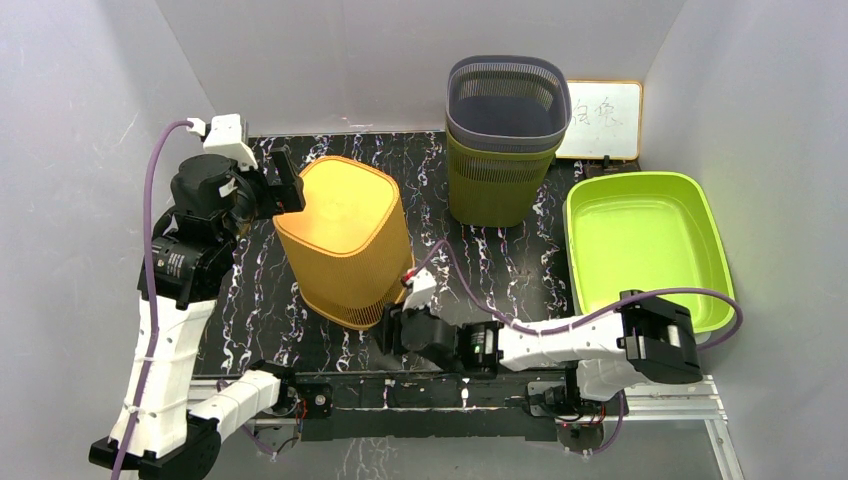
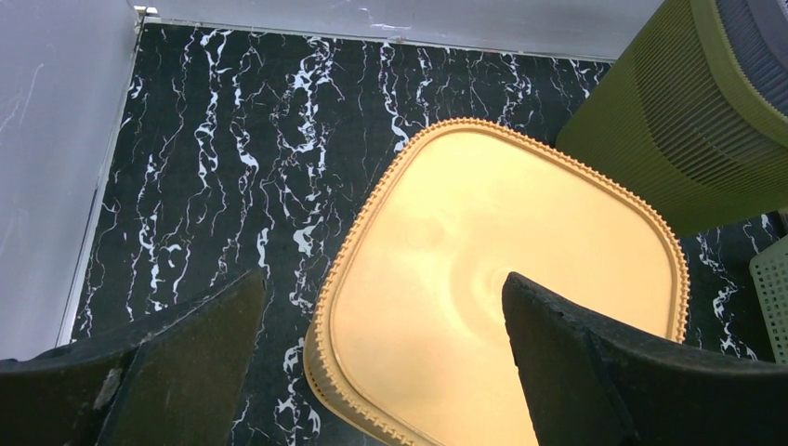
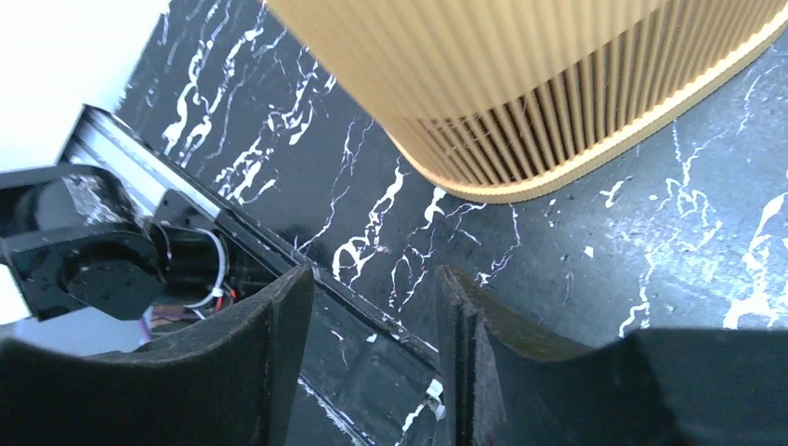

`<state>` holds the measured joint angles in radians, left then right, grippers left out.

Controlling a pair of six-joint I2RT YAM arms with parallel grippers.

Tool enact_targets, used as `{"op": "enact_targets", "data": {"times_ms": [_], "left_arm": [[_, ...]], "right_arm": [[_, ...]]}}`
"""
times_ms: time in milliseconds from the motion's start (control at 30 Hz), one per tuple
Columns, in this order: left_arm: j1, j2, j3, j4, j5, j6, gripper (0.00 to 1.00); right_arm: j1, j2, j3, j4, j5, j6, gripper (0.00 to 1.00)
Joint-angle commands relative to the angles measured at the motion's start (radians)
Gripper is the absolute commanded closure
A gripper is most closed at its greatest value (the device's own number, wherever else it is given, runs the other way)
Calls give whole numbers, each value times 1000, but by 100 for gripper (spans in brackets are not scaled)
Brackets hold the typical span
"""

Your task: Turn the large container upside down

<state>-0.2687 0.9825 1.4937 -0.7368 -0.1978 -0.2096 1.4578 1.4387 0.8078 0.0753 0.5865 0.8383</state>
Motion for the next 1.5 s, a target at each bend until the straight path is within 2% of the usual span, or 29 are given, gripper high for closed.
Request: {"op": "enact_targets", "data": {"times_ms": [0, 167, 200, 233, 267, 300, 433, 533, 633, 733, 833, 1000, 1300, 1467], "left_arm": [[-3, -23, -14, 18, -4, 6, 2], [-3, -38, -14, 7, -20, 18, 2], [-3, -42, -12, 4, -21, 17, 2], [-4, -47, -12, 4, -21, 18, 2], [-4, -51, -13, 2, -18, 18, 2], [-3, -56, -14, 2, -15, 19, 2], [-3, -82, -34, 8, -15, 22, 2], [-4, -101, -52, 18, -13, 16, 2], [-3, -117, -65, 23, -5, 15, 2], [-4, -121, -67, 15, -4, 16, 2], [-3, -136, -80, 19, 15, 11, 2], [-4, -159, -107, 34, 34, 8, 2], [-3, -168, -190, 92, 93, -7, 2], [-4, -150, -220, 114, 92, 12, 2]], "right_arm": [[78, 115, 126, -62, 193, 22, 50], [92, 259, 282, -97, 262, -4, 45], [94, 275, 307, -110, 290, -2, 42], [95, 284, 324, -116, 313, 6, 32], [94, 289, 333, -114, 336, 28, 10], [95, 289, 333, -95, 365, 33, 3], [84, 311, 319, 55, 438, -14, 2], [44, 389, 389, 44, 473, -28, 2], [-45, 463, 482, -25, 431, 5, 2], [-146, 509, 523, 8, 399, 7, 2], [-223, 549, 562, 85, 393, -48, 2], [-348, 661, 718, 135, 349, -153, 2], [-529, 915, 978, 369, 147, -360, 2], [-609, 1066, 1175, 386, 87, -406, 2]]}}
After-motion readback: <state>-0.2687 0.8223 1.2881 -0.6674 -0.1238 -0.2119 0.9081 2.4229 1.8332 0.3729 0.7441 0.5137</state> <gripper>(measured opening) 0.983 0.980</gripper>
